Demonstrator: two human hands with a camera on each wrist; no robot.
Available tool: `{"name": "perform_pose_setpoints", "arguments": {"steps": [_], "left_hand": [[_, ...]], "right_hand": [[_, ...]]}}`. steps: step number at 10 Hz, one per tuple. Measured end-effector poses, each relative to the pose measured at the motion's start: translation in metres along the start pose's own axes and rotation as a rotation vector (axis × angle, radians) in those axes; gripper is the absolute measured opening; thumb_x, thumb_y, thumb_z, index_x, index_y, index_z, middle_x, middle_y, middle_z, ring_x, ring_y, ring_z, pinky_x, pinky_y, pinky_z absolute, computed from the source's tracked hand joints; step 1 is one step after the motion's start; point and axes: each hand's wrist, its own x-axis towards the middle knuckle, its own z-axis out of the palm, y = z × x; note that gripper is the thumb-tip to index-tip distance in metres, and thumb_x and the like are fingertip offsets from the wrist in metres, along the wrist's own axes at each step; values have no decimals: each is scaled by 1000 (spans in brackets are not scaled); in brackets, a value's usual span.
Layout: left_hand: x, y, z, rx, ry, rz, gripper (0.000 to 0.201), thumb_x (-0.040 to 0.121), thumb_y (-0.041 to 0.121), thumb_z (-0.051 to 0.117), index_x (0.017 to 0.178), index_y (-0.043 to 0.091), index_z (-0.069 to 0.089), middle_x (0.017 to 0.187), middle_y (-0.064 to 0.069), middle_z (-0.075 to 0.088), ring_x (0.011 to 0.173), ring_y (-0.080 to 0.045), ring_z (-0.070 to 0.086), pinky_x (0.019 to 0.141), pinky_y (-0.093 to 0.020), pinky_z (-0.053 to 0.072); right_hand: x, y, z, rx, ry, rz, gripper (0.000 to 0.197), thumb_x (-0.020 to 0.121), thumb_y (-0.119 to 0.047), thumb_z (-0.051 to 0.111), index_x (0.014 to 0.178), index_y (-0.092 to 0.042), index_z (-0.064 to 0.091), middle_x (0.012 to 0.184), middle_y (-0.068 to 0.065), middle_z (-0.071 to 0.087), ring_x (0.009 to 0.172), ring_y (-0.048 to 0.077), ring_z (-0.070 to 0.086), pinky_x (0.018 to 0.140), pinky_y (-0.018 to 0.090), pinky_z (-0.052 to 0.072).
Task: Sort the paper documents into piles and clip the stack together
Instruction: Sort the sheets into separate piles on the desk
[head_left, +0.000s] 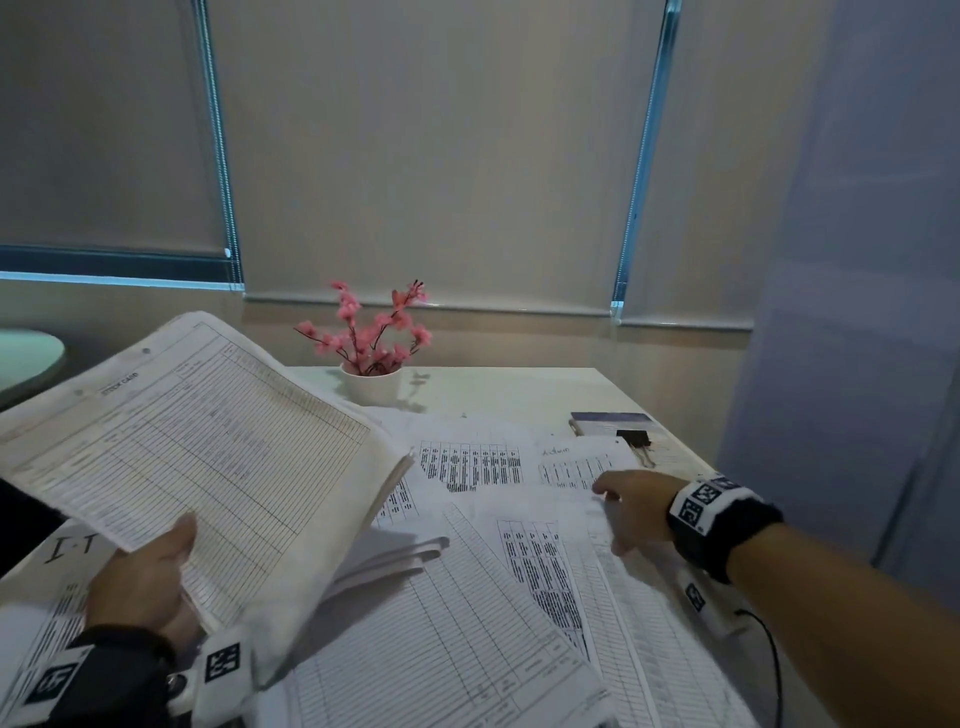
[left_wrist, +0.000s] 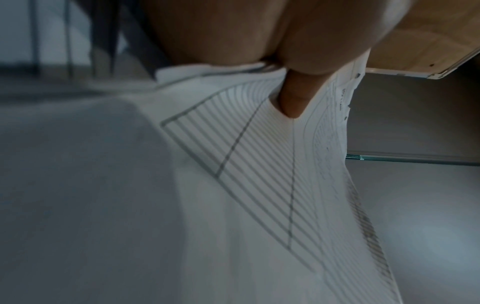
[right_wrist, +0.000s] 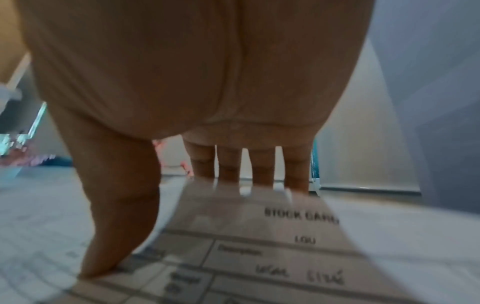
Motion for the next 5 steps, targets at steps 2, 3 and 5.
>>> {"name": "perform_pose_setpoints", "arguments": {"steps": [2, 3, 5], "left_hand": [[3, 0, -7, 123, -62, -73, 42, 94, 33, 64, 124, 3, 65, 121, -15, 71, 112, -35, 66, 101, -51, 47], [6, 1, -10, 179, -35, -120, 36, 95, 33, 64, 112, 1, 69, 106, -16, 75, 97, -37, 71, 99, -60, 49], [-10, 6, -1, 142, -58, -34, 35, 101, 18, 56, 131, 0, 58, 127, -14, 62, 114, -28, 58, 93, -44, 51]], "right_hand": [[-2, -7, -5, -102, 29, -40, 24, 74, -28, 77, 87, -18, 60, 89, 1, 63, 89, 23, 61, 74, 25, 47], [-7, -8, -12, -31, 73, -97, 20, 77, -20, 75, 79, -19, 55, 87, -1, 57, 84, 20, 56, 69, 25, 41], [2, -41, -22, -8, 184, -195, 16, 79, -20, 73, 79, -17, 57, 94, 4, 61, 86, 24, 58, 67, 26, 41]]}}
